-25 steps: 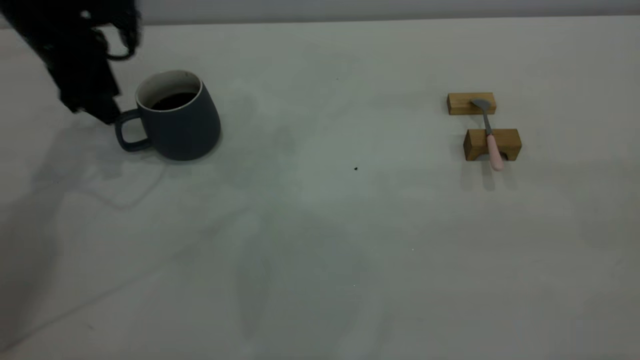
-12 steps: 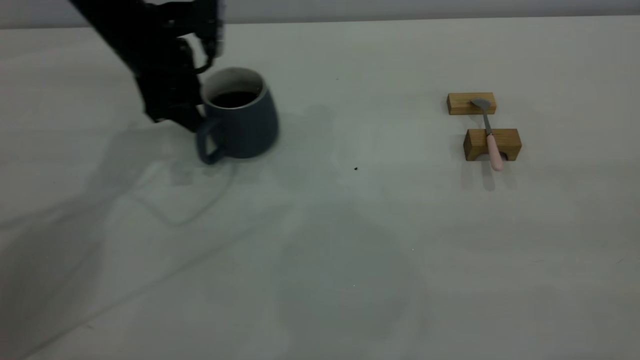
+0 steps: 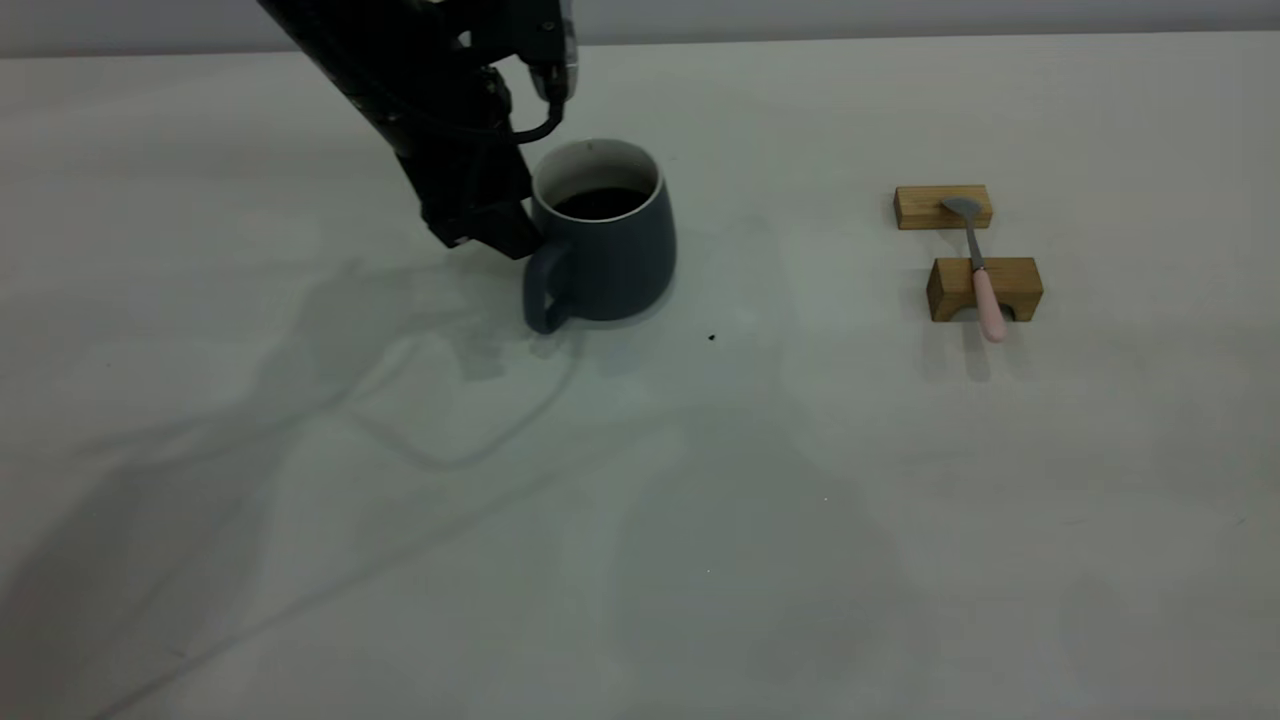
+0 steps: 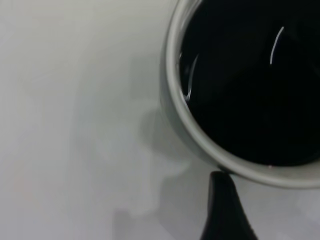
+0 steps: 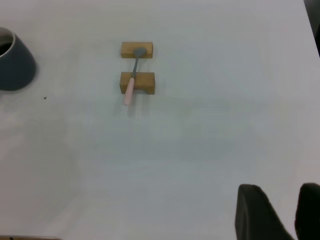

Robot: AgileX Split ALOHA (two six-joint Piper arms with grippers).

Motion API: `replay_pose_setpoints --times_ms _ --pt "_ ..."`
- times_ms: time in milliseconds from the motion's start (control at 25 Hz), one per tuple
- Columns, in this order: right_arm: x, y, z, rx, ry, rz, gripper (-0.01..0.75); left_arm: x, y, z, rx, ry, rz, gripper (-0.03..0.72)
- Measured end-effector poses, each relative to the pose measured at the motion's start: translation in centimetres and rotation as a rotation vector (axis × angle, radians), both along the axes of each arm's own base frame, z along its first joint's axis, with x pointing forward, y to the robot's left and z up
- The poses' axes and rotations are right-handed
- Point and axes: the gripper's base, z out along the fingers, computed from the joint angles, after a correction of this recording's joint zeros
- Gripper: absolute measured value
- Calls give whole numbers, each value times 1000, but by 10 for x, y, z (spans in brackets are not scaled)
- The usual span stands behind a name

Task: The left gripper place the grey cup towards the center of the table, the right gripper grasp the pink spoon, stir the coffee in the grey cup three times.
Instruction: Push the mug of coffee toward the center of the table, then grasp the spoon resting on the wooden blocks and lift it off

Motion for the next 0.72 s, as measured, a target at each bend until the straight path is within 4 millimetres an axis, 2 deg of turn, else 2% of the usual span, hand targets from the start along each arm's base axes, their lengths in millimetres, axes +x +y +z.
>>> replay_pose_setpoints --times_ms 240,360,440,560,720 --pt "0 0 0 0 0 0 239 0 0 7 -32 28 49 528" --pt "0 0 0 0 0 0 239 2 7 39 -65 36 126 528" --pt "0 0 0 0 0 0 239 1 16 77 -75 34 177 528" --pt "0 0 0 0 0 0 239 -13 33 142 -73 65 294 528" --pt "0 0 0 0 0 0 239 -57 53 230 -32 104 506 528"
